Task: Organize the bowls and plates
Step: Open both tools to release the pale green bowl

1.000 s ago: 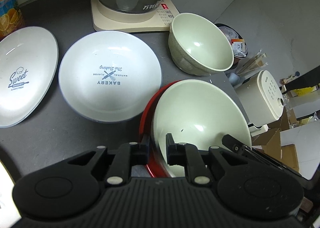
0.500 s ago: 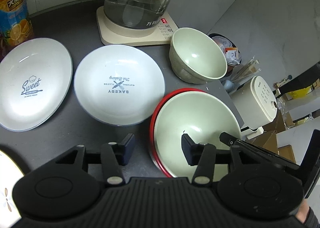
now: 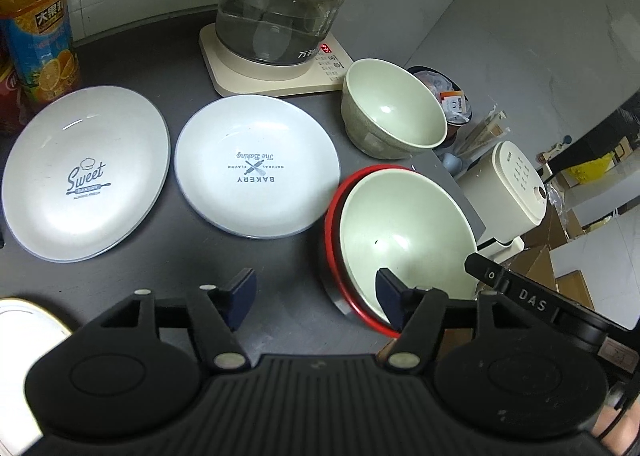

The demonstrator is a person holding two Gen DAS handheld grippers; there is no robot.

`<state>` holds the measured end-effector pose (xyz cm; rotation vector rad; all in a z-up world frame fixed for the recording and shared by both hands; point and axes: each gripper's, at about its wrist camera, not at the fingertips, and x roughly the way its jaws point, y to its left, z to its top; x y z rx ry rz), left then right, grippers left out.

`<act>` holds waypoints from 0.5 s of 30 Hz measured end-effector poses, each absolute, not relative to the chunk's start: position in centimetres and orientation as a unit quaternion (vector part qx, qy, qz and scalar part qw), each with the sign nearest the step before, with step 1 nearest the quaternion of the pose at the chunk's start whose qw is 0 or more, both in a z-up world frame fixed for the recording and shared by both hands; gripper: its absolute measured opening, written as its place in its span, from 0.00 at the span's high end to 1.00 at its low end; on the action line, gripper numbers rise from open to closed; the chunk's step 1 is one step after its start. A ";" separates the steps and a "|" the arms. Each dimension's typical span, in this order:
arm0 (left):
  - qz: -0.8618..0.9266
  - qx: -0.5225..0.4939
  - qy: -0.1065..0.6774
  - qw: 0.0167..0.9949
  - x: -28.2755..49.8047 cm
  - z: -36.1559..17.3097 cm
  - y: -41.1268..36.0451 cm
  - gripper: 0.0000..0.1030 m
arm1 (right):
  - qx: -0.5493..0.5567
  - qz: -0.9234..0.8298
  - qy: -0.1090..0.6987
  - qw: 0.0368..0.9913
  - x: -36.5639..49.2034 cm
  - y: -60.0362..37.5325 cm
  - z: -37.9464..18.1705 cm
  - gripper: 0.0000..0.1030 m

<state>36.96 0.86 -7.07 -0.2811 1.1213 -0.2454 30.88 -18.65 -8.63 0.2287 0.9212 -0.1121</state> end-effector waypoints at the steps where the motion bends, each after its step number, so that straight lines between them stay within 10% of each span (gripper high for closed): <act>1: -0.117 -0.131 0.528 0.831 36.9 -7.0 0.9 0.38 | 0.111 -0.054 0.441 0.889 30.6 -18.5 -8.5 0.42; 15: -0.126 -0.111 0.516 0.840 38.1 -5.8 -0.8 0.28 | 0.140 -0.034 0.427 0.893 31.0 -20.3 -7.2 0.08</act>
